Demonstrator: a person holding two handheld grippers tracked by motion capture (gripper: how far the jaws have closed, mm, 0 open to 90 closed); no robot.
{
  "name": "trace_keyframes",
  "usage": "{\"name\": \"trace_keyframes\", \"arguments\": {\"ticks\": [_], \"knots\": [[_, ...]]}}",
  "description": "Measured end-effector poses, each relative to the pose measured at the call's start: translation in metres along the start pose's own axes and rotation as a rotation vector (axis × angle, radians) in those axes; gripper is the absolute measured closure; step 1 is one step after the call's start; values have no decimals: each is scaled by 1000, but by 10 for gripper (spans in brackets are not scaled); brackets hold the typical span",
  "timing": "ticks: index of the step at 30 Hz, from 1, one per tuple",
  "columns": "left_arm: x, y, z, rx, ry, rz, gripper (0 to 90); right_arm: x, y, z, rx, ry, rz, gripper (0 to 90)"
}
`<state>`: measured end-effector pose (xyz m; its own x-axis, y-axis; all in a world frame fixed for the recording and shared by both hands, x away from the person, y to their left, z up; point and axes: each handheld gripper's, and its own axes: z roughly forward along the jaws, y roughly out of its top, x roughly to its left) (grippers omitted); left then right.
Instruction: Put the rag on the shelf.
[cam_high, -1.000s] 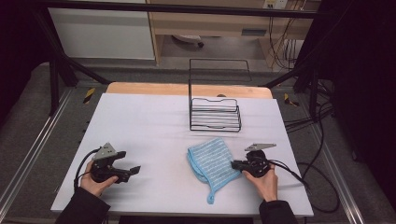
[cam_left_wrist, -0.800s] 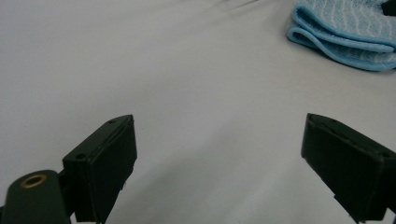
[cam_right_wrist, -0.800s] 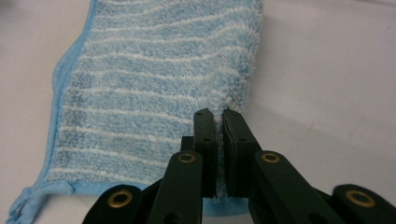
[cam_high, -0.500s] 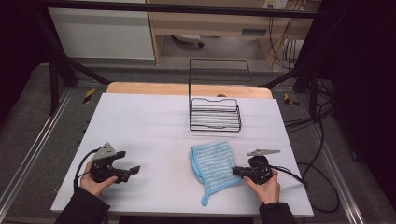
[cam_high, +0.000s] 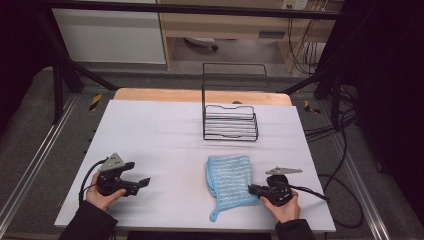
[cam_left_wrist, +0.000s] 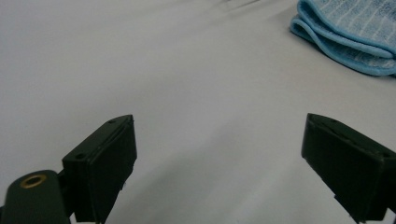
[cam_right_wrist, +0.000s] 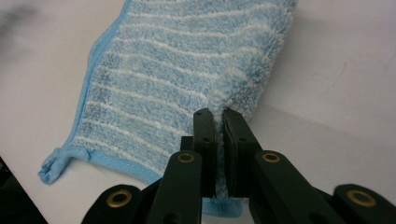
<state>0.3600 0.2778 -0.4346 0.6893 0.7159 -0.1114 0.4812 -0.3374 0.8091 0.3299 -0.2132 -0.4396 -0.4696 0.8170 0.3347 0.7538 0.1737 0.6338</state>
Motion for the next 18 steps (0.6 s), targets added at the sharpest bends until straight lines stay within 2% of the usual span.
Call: {"name": "trace_keyframes", "arguments": {"ticks": [5, 7, 11, 14, 18], "knots": [[0, 0, 1, 6, -3, -3, 100, -1, 0, 0, -7, -18, -24, 781], [0, 0, 2, 10, -5, -5, 99, -3, 1, -1, -23, -23, -60, 690], [-2, 0, 3, 19, -11, -3, 90, -8, 6, -5, -97, -44, -144, 512], [-3, 1, 5, 25, -8, 1, 80, -13, 10, -5, -132, -49, -203, 394], [-5, 3, 7, 32, -2, -1, 80, -17, 14, -2, -152, -50, -242, 255]]}}
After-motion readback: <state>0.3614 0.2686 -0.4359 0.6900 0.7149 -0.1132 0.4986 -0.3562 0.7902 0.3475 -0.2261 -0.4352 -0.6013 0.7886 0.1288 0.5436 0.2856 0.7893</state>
